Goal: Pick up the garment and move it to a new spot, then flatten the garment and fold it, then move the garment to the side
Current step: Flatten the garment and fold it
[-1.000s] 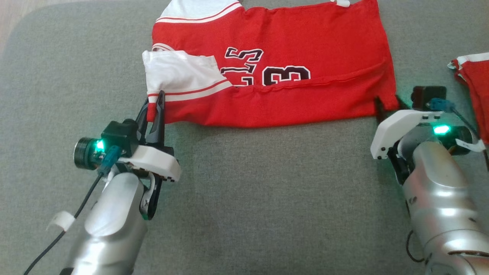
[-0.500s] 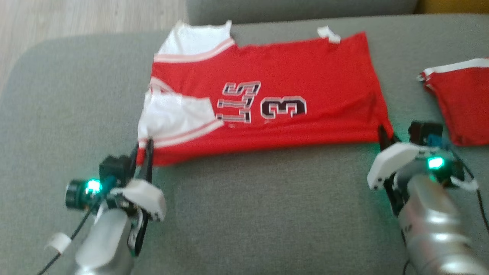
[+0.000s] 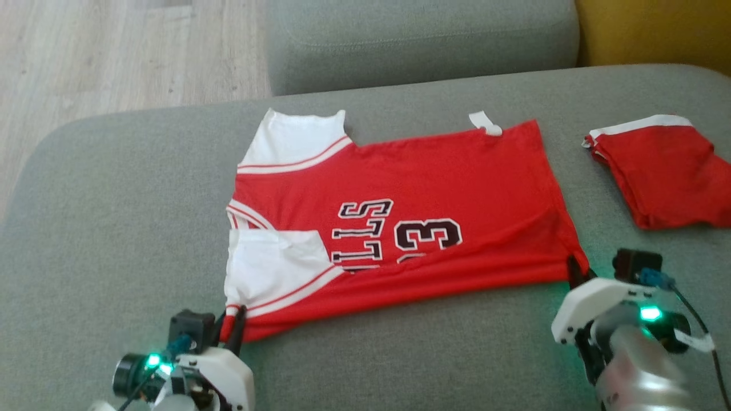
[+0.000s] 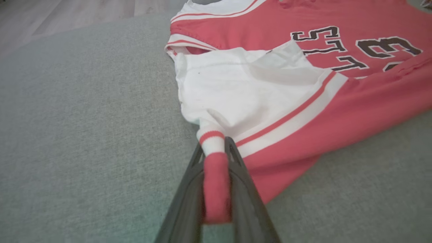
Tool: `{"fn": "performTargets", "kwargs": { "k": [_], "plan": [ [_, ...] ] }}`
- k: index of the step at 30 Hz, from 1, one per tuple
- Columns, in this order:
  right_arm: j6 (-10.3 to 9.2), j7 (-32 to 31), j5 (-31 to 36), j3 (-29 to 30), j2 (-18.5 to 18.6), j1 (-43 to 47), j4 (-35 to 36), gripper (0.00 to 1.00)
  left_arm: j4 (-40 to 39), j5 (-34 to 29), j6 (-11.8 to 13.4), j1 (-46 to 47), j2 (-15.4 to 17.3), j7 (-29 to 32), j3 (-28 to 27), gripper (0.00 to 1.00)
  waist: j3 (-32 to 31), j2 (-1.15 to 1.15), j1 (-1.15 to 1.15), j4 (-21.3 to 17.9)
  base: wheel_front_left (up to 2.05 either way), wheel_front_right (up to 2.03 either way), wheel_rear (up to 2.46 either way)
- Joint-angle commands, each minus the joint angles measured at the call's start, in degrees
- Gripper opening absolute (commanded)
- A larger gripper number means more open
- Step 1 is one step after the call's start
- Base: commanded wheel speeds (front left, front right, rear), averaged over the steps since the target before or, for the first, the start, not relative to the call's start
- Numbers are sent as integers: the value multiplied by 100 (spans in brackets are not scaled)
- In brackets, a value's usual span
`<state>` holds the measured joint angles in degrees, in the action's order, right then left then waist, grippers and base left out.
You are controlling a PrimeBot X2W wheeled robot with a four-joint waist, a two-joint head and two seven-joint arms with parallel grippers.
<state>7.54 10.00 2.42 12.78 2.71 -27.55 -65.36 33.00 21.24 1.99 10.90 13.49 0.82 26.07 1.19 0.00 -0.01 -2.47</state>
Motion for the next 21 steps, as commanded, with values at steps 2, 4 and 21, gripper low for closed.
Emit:
{"fn": "performTargets", "kwargs": {
  "k": [2, 4, 21],
  "plan": [
    [-5, -1, -54, -19, 17, 29, 278, 0, -339, 16, 66, 56, 222, 120, -170, 0, -38, 0, 1, 16, 0, 0, 0],
    [-5, -14, -150, -1, 17, 109, 327, 0, -469, 28, 91, -3, 244, 216, -150, 0, -56, 0, 1, 28, 0, 0, 0],
    [-5, 450, -957, -920, 17, 457, 1783, 100, -962, 43, 524, 0, 181, -359, -350, 100, 51, 0, 1, -118, 0, 0, 0]
  ]
}}
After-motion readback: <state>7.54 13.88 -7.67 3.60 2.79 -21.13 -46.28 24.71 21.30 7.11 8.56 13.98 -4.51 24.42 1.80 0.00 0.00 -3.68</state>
